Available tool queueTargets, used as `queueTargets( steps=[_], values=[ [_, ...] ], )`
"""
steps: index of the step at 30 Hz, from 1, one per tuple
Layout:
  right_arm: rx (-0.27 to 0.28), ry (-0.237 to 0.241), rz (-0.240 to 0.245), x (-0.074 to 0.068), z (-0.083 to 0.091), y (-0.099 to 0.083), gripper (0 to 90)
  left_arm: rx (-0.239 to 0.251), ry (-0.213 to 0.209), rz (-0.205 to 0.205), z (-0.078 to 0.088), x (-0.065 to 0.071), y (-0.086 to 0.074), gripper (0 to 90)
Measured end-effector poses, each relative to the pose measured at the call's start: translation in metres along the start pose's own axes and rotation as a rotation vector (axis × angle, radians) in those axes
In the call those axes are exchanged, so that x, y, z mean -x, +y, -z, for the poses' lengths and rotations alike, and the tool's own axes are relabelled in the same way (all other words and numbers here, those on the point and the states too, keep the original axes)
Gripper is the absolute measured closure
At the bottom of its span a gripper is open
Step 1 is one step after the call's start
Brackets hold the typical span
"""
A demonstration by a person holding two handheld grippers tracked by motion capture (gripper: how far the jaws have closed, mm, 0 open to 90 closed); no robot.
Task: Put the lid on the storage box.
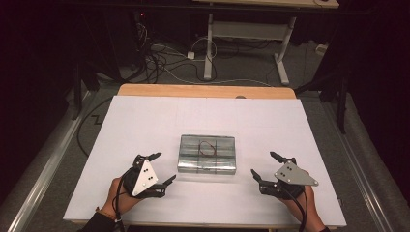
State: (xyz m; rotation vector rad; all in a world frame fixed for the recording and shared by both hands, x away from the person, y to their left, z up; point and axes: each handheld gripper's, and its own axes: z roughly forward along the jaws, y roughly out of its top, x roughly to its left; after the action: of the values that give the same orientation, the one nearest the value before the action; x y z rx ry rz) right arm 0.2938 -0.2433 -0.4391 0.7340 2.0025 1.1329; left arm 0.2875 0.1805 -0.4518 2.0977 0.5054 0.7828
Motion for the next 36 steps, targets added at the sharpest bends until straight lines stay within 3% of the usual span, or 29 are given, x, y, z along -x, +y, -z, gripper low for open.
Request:
queueTargets(
  steps=[5,13,20,26,36],
  values=[
    [-0.013,-0.005,-0.008,0.002,0.001,-0.008,18.7,-0.024,0.004,0.005,0.003,-0.002,-0.010,17.7],
    [-0.037,-0.015,-0.032,0.004,0.001,-0.023,18.7,-0.064,0.022,0.064,0.013,-0.011,-0.032,17.7],
    [-0.023,-0.015,-0.039,0.003,0.001,-0.023,18.7,-0.099,0.027,0.102,0.021,-0.013,-0.047,17.7],
    [-0.022,0.002,-0.026,-0.003,0.000,-0.024,18.7,-0.086,0.025,0.109,0.022,-0.011,-0.047,17.7],
    [-0.019,-0.011,-0.030,-0.002,0.001,-0.024,18.6,-0.098,0.008,0.098,0.018,-0.008,-0.048,17.7]
  ],
)
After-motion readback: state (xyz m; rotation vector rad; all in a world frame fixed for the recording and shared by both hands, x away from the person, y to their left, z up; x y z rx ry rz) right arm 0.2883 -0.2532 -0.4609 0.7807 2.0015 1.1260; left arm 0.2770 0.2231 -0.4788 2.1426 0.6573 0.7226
